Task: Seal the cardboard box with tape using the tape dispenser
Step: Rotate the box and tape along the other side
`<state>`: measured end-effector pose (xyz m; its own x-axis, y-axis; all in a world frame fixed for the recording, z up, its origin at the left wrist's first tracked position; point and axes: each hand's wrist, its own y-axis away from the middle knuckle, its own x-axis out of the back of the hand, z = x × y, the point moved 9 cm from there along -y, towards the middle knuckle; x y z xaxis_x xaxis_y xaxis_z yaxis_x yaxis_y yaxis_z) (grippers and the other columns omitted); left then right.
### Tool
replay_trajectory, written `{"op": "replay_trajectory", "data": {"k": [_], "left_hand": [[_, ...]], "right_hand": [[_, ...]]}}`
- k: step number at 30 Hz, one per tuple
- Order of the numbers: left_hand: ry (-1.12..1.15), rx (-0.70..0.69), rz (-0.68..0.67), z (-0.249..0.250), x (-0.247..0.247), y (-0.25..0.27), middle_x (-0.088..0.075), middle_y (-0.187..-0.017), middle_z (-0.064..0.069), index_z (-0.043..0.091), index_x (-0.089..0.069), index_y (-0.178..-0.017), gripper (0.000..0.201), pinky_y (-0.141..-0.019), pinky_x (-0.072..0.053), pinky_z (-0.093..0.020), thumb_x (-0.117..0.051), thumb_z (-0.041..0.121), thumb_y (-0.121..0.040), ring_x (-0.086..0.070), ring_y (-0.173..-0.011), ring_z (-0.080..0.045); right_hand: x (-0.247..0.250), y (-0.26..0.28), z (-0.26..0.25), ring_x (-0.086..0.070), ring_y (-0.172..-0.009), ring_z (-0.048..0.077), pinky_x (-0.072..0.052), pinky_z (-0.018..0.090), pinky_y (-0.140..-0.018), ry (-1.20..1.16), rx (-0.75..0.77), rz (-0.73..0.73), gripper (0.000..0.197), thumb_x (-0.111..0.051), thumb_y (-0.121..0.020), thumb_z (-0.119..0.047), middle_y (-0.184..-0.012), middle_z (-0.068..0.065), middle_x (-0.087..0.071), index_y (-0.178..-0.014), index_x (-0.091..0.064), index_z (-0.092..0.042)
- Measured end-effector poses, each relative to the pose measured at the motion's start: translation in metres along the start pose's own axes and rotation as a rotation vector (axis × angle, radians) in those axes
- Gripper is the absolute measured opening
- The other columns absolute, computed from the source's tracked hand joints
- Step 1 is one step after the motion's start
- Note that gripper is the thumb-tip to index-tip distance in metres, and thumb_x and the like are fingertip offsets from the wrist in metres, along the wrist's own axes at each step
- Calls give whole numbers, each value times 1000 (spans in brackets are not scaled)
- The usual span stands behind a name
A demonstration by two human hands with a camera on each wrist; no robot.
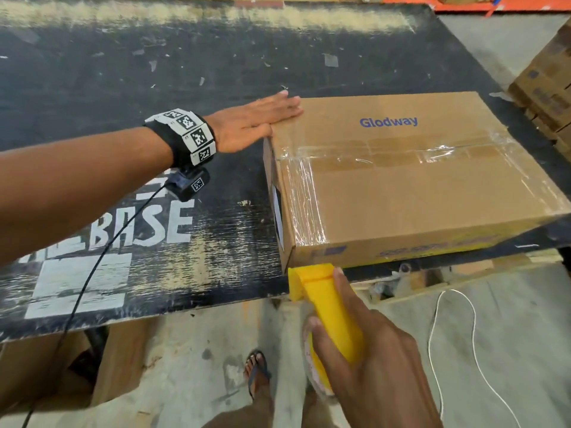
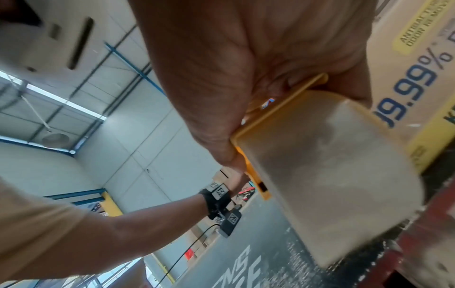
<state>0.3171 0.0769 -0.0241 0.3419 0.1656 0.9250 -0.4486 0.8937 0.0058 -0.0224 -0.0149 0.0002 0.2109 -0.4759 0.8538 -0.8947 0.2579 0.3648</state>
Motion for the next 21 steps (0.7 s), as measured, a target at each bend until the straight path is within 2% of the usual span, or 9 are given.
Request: {"op": "replay_trajectory", "data": {"k": [2, 4, 7, 9, 11, 14, 16, 19, 21], "left_hand": [[4, 60, -14, 0, 1, 0, -3, -172, 9, 32, -14, -161, 65, -128, 2, -51, -25, 18, -98, 8, -158, -12], [3, 128, -19, 5, 2, 0, 1, -172, 7, 33, -14, -161, 63, -127, 6, -52, -24, 17, -101, 11, -158, -13], [35, 114, -21, 54, -3, 19, 3, -172, 1, 31, -19, -160, 57, -127, 11, -51, -25, 33, -104, 14, -158, -16], [87, -2, 1, 110, -15, 35, 0, -172, 2, 31, -23, -160, 66, -127, 10, -50, -33, 55, -99, 12, -158, -14], [62, -113, 3, 157, -33, 54, -4, -172, 3, 30, -24, -160, 78, -127, 6, -51, -45, 65, -94, 7, -159, -14], [-190, -173, 14, 178, -61, 64, -8, -172, 3, 32, -20, -160, 79, -126, -4, -58, -46, 67, -94, -1, -159, -17], [-291, -184, 15, 175, -64, 63, -8, -172, 3, 33, -17, -161, 75, -125, -7, -58, -42, 64, -97, -3, -159, -17], [-245, -154, -7, 174, -61, 60, -11, -172, 5, 36, -19, -160, 76, -127, -4, -54, -45, 66, -95, -4, -159, -15], [-148, -108, 10, 180, -53, 56, -21, -170, 5, 37, -28, -157, 76, -127, -6, -52, -50, 68, -91, -11, -158, -15]], "right_hand": [[-54, -6, 23, -64, -110, 21, -47, 31, -84, -100, -55, -178, 67, -46, -82, -72, -117, -2, -71, -146, -32, -58], [-71, -15, 55, -61, -120, 21, -45, 29, -92, -176, -177, -207, 68, -53, -84, -68, -130, -4, -68, -148, -40, -49], [-80, -9, 62, -65, -116, 21, -49, 28, -90, -275, -122, -209, 58, -61, -83, -62, -126, -3, -72, -139, -47, -54], [-75, -19, 74, -69, -102, 19, -53, 30, -84, -338, -105, -150, 55, -63, -83, -60, -115, -5, -76, -136, -51, -54], [-68, -27, 80, -70, -101, 15, -54, 30, -85, -404, -100, -107, 62, -64, -80, -63, -117, -10, -75, -140, -52, -50], [-60, -31, 79, -61, -121, 9, -49, 26, -92, -454, -50, -66, 64, -65, -80, -64, -132, -19, -66, -140, -52, -49], [-53, -34, 77, -57, -125, 6, -45, 24, -94, -509, -16, -38, 63, -67, -79, -63, -136, -23, -61, -139, -53, -49], [-38, -36, 81, -57, -122, 3, -45, 24, -96, -534, 15, 24, 62, -70, -78, -61, -134, -25, -61, -137, -53, -52], [-26, -34, 90, -57, -118, -2, -46, 23, -95, -552, 31, 60, 61, -71, -77, -61, -129, -30, -62, -135, -54, -54]]}}
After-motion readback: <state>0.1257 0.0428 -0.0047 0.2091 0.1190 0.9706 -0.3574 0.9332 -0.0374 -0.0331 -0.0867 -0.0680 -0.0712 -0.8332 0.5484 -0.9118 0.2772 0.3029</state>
